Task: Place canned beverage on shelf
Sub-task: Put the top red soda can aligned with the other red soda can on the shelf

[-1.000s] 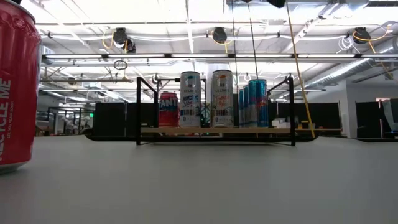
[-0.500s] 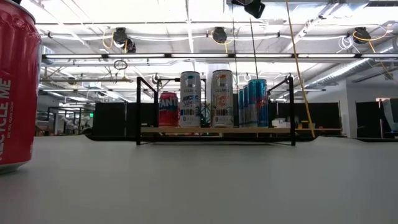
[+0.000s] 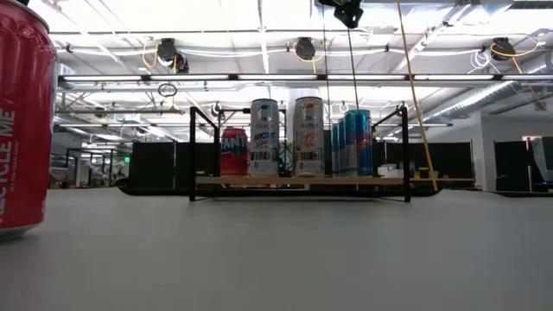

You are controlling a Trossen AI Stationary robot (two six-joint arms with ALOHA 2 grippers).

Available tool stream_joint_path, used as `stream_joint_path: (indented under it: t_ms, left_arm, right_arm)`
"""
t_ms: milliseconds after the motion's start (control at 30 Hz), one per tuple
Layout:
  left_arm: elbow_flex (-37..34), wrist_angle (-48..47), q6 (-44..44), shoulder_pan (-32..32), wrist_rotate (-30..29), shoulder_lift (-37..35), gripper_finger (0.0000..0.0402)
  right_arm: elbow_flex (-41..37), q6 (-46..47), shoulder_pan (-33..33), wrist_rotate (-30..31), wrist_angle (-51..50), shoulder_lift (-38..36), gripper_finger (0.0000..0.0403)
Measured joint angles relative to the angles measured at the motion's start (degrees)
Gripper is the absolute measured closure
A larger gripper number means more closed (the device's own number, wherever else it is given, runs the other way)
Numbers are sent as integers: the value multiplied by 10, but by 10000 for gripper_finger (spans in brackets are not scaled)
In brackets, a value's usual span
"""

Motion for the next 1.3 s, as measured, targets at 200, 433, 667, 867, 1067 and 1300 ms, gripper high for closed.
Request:
stream_joint_path:
  t_ms: [200,433,667,867,1067,1300]
  left_arm:
    - [0,-1,-2,-2,-20,0,128]
    - [0,2,-127,-4,-82,-1,37]
    - [0,7,-296,3,-87,-1,13]
    - [0,5,-402,22,-27,-1,15]
    - [0,-3,-373,27,-20,-1,15]
    - [0,5,-346,29,-6,17,15]
  right_arm:
    - [0,-10,0,0,2,0,159]
    - [0,-10,-16,5,1,-8,157]
    - [0,-22,-26,17,1,-12,158]
    - [0,-34,-27,30,2,-12,156]
    - [0,-36,-27,29,2,-12,155]
    - [0,-37,-27,32,2,-12,154]
